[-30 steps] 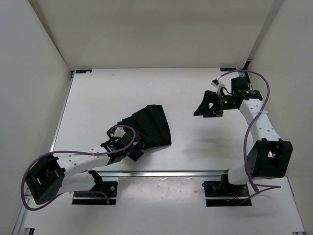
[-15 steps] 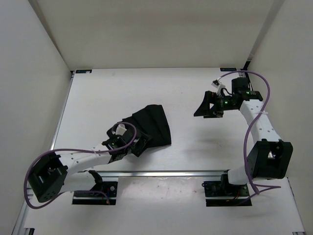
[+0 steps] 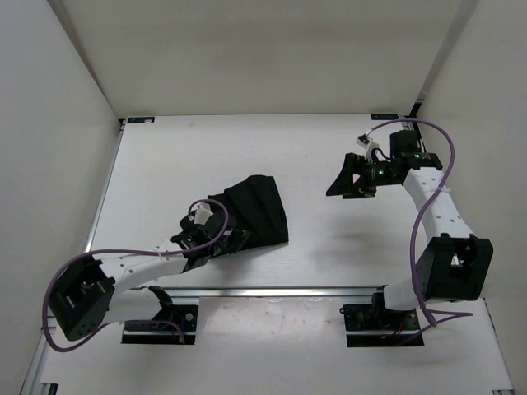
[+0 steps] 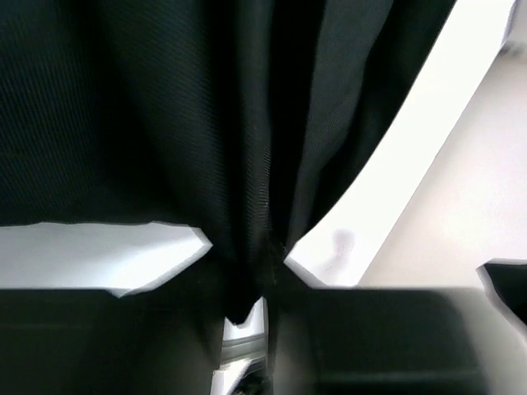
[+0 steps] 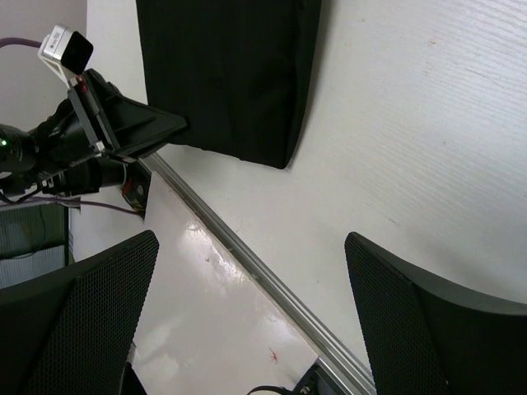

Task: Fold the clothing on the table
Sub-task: Fold the skirt

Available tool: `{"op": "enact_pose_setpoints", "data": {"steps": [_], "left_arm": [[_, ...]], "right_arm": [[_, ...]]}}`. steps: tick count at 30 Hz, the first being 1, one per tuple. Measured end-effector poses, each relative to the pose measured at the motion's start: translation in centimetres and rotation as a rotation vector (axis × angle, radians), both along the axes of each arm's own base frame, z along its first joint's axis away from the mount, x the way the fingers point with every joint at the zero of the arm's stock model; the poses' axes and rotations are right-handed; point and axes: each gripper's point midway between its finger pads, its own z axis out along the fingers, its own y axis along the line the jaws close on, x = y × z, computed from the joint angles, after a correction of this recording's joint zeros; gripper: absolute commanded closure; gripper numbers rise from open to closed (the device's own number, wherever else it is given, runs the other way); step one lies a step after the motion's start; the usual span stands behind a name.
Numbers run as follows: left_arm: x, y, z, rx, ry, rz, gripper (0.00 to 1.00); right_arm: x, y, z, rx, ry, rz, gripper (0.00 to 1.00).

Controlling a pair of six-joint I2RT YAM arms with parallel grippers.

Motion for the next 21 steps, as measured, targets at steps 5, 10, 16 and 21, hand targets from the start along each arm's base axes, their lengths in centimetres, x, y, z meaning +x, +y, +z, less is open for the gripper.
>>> {"op": "enact_pose_setpoints", "data": {"steps": [5, 10, 16, 21], "left_arm": [[1.1, 1.2, 0.3, 0.035, -0.035, -0.003, 1.0], [2.3, 1.6, 1.8, 0.071, -0.08, -0.018, 1.0], [3.7, 0.3, 5.6, 0.097, -0.173, -0.072, 1.0], [4.7, -0.5, 9.0, 0.134, -0.255, -0.102, 1.0]], "right_arm": [[0.0, 0.1, 0.1, 0.005, 0.002, 0.0, 0.01], [-0.1, 0.1, 0.1, 0.011, 0.003, 0.002, 0.01], [-0.1, 0.2, 0.2, 0.018, 0.005, 0.004, 0.01], [-0.1, 0.2, 0.2, 0.02, 0.006, 0.004, 0.01]]}}
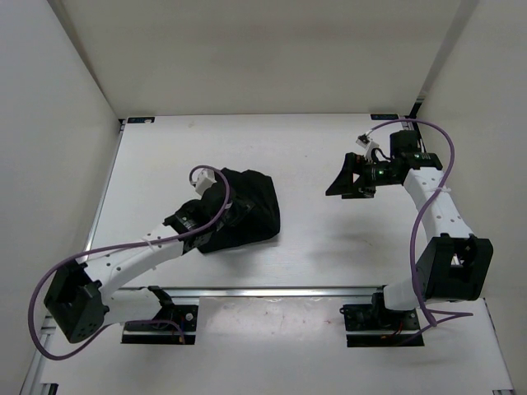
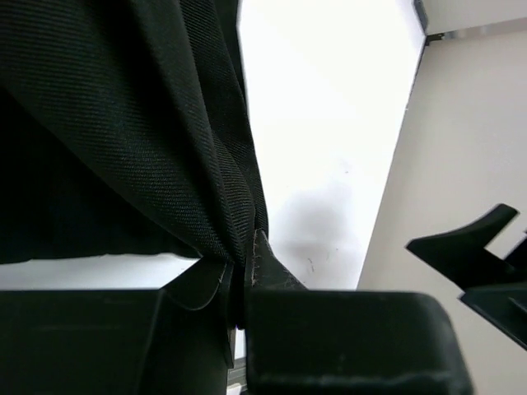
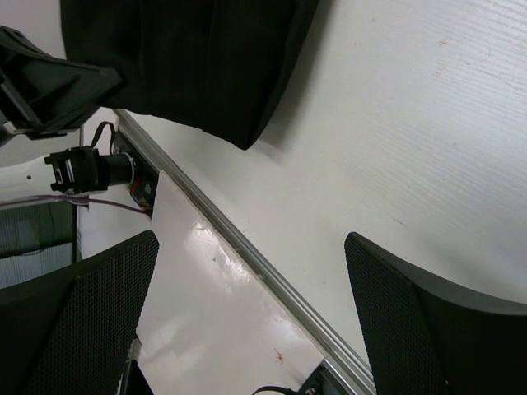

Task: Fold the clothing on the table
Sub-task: Fold the skirt

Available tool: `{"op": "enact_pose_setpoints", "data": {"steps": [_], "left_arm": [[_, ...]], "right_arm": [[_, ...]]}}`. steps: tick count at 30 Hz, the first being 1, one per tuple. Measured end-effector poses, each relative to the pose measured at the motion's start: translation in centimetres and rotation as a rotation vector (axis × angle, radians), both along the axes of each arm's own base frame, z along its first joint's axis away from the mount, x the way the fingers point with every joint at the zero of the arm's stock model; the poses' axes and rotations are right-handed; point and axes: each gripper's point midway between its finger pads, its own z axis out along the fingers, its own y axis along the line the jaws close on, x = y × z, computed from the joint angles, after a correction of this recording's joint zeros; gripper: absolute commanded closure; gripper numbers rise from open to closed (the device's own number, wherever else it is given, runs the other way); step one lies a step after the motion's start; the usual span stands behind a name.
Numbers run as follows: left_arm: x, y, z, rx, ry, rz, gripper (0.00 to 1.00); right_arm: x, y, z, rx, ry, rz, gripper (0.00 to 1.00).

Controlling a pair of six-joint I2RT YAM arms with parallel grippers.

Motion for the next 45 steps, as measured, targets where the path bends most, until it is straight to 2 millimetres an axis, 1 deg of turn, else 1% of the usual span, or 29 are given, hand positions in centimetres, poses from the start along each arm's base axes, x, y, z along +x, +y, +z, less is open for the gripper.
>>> {"op": "enact_pose_setpoints", "data": {"steps": [4, 6, 9, 12, 14, 18, 21, 28, 30, 33, 38, 40, 41, 43, 45], "left_arm": [[0.6, 0.0, 1.9, 0.041, -0.047, -0.013, 1.0], [0.7, 0.2, 2.3, 0.071, -0.06, -0.018, 1.0], [0.4, 1.0, 2.0, 0.132, -0.061, -0.018, 1.0], [-0.1, 2.3, 1.9, 0.18, -0.059, -0.008, 1.0], [-0.4, 3.3, 2.6, 0.193, -0.071, 0.008, 1.0], [-0.5, 5.7, 5.0, 0.181, -0.128, 0.05, 1.0], [-0.4, 6.7, 6.4, 0.179, -0.172, 0.073, 1.0], [-0.7, 6.4, 7.0, 0.215, -0.213, 0.045, 1.0], [-0.7, 6.6, 7.2, 0.218, -0.221, 0.05, 1.0], [-1.0, 7.3, 8.1, 0.217, -0.249, 0.066, 1.0], [-2.3, 10.0, 10.2, 0.19, -0.293, 0.134, 1.0], [-2.7, 11.6, 10.8, 0.16, -0.307, 0.181, 1.0], [-2.9, 12.7, 10.9, 0.141, -0.307, 0.217, 1.0], [-3.0, 14.7, 10.3, 0.113, -0.3, 0.285, 1.0], [-3.3, 17.0, 8.6, 0.099, -0.272, 0.354, 1.0]], "right_arm": [[0.0, 0.1, 0.0, 0.005, 0.003, 0.0, 0.01], [-0.1, 0.1, -0.1, 0.005, 0.007, 0.0, 0.01], [-0.1, 0.1, -0.1, 0.005, 0.007, 0.0, 0.01], [-0.1, 0.1, -0.1, 0.005, 0.007, 0.0, 0.01], [-0.1, 0.1, -0.1, 0.005, 0.008, 0.0, 0.01], [-0.1, 0.1, -0.2, 0.005, 0.009, 0.0, 0.01], [-0.1, 0.0, -0.2, 0.004, 0.01, 0.0, 0.01], [-0.2, 0.0, -0.2, 0.004, 0.01, 0.0, 0.01], [-0.2, 0.0, -0.2, 0.004, 0.01, 0.0, 0.01], [-0.2, 0.0, -0.2, 0.004, 0.01, 0.001, 0.01], [-0.2, 0.0, -0.3, 0.003, 0.01, 0.002, 0.01], [-0.2, 0.0, -0.3, 0.003, 0.009, 0.003, 0.0], [-0.2, 0.0, -0.3, 0.002, 0.008, 0.003, 0.01], [-0.2, 0.0, -0.3, 0.002, 0.006, 0.004, 0.01], [-0.2, 0.0, -0.3, 0.001, 0.006, 0.005, 0.01]]}}
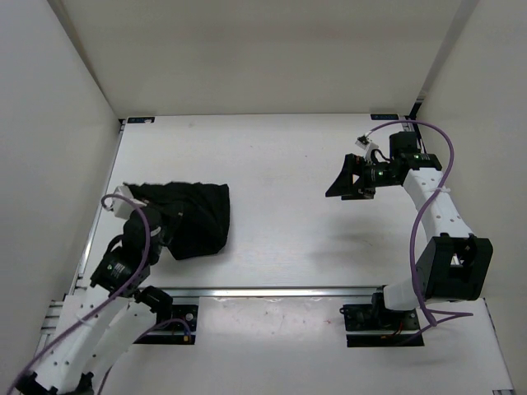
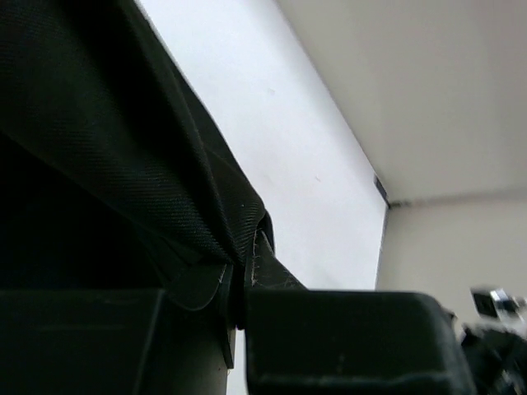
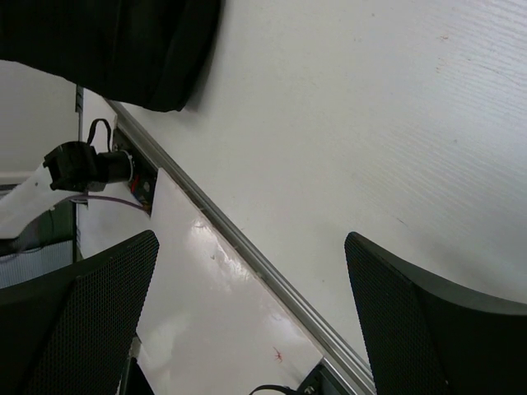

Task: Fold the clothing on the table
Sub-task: Fold the skirt

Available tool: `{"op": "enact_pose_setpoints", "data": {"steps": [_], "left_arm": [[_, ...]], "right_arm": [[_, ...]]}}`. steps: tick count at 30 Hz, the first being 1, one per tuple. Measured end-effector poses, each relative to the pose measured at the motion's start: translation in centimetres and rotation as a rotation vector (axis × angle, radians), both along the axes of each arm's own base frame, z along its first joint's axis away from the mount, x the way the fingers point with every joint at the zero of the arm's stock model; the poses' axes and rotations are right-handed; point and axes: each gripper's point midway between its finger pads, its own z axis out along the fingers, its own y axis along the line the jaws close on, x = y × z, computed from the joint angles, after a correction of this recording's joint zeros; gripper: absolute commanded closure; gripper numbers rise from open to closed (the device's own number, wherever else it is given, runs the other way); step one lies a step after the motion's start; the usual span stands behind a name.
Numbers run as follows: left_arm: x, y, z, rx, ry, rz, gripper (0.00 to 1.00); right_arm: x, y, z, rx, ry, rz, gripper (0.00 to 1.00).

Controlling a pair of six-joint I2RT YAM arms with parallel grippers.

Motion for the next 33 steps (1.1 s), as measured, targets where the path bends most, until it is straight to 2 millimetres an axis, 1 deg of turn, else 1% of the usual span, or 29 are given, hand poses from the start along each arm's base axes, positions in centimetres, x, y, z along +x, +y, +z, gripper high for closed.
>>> {"op": "enact_pose_setpoints", "data": {"steps": [3, 5, 7, 9, 12, 14, 16, 21, 29, 31, 33], "left_arm": [[-0.6, 3.1, -3.2, -0.024, 0.07, 0.089, 1.0], [-1.1, 5.0, -4.6, -0.045, 0.108, 0.142, 1.0], [-1.8, 6.7, -5.6, -0.067, 0.129, 0.189, 1.0], [-2.7, 8.1, -6.1, -0.091, 0.131, 0.228, 1.0], [-3.8, 8.9, -7.3, -0.114, 0.141, 0.239, 1.0], [-4.2, 8.6, -8.1, -0.116, 0.165, 0.217, 1.0], [-4.3, 7.5, -8.3, -0.117, 0.179, 0.156, 1.0], [-3.9, 5.3, -7.6, -0.124, 0.155, 0.043, 1.0], [-1.5, 4.1, -5.8, -0.161, 0.09, -0.011, 1.0], [-0.9, 3.0, -5.5, -0.165, 0.083, -0.053, 1.0], [-0.3, 1.2, -5.2, -0.161, 0.078, -0.11, 1.0]], "right_arm": [[0.0, 0.0, 0.0, -0.003, -0.002, 0.001, 0.0], [0.0, -0.1, -0.1, -0.004, -0.004, 0.001, 0.01], [0.0, -0.1, -0.1, -0.005, -0.003, 0.002, 0.0], [0.1, -0.1, -0.2, -0.008, 0.0, 0.001, 0.01], [0.1, -0.1, -0.3, -0.008, 0.004, 0.001, 0.01], [0.1, -0.1, -0.4, -0.009, 0.004, 0.001, 0.01], [0.1, 0.0, -0.4, -0.01, 0.004, 0.004, 0.01], [-0.1, 0.4, -0.4, -0.012, 0.004, 0.018, 0.01], [-0.1, 0.3, -0.4, -0.012, 0.002, 0.019, 0.0], [-0.1, 0.2, -0.4, -0.012, 0.003, 0.014, 0.01], [-0.1, 0.1, -0.5, -0.012, 0.006, 0.011, 0.01]]}}
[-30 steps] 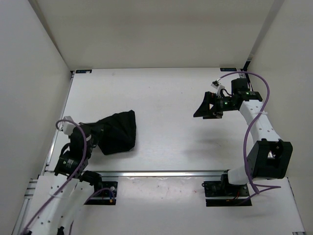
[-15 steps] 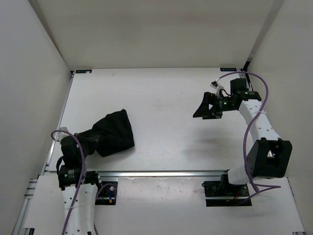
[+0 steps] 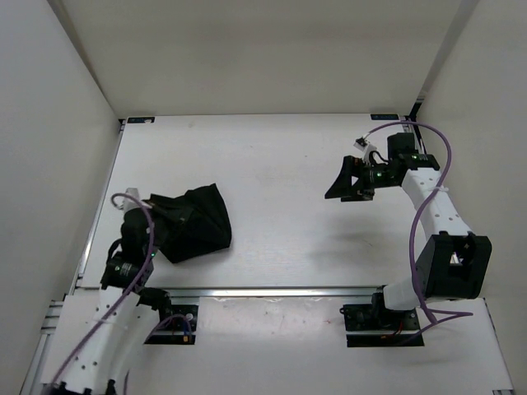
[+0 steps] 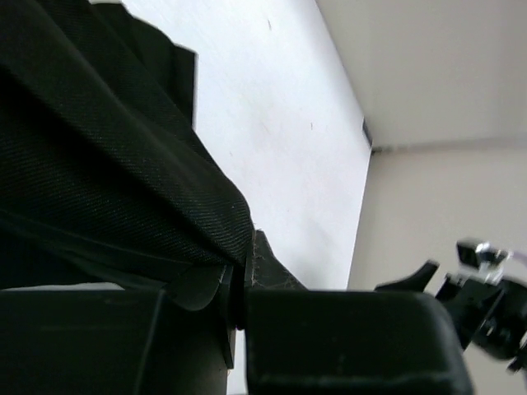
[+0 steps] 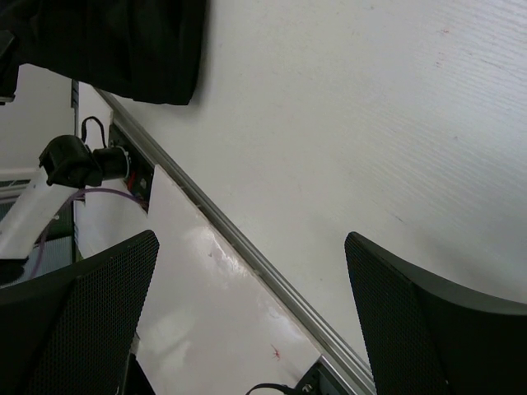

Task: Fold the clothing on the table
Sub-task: Fold the skirt

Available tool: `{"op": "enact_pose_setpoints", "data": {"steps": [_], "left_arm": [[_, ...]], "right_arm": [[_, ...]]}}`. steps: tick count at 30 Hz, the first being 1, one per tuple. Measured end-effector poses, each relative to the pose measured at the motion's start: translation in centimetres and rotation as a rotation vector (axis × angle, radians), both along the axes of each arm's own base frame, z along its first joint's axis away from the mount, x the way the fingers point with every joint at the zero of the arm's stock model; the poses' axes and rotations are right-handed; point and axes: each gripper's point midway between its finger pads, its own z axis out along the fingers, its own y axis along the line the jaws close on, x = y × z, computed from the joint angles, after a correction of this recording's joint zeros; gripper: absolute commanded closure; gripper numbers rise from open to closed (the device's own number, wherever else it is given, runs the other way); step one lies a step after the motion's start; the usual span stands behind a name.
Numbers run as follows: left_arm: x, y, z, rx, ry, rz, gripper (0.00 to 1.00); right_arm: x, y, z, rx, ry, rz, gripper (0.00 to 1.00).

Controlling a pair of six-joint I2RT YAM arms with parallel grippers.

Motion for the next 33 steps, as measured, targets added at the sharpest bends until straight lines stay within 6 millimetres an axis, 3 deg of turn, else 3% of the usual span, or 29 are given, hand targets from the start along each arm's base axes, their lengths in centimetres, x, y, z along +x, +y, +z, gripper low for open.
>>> {"op": "enact_pose_setpoints", "data": {"steps": [6, 8, 14, 19, 23, 28, 33], "left_arm": [[1.5, -9.3, 0.6, 0.075, 0.0, -0.231, 1.0], [2.8, -11.0, 1.1, 0.078, -0.016, -0.242, 1.0], [5.4, -10.6, 2.0, 0.08, -0.053, -0.181, 1.0], [6.1, -9.9, 2.8, 0.081, -0.079, -0.159, 1.0], [6.1, -10.2, 3.1, 0.075, -0.091, -0.164, 1.0], [6.3, -10.8, 3.0, 0.072, -0.097, -0.184, 1.0], [6.6, -11.7, 2.0, 0.086, -0.071, -0.223, 1.0]], "right_arm": [[-0.4, -0.2, -0.5, 0.002, 0.023, -0.007, 0.0], [-0.4, -0.2, -0.4, 0.003, 0.021, -0.008, 0.01], [-0.7, -0.5, -0.4, 0.008, 0.024, -0.018, 0.01], [-1.0, -0.5, -0.2, 0.035, 0.026, -0.006, 0.01], [-2.3, 1.8, 0.0, 0.035, -0.002, 0.106, 0.01], [-3.5, 5.7, -0.6, -0.092, -0.15, 0.297, 0.0], [-2.5, 7.3, -1.5, -0.194, -0.332, 0.317, 0.01]]}}
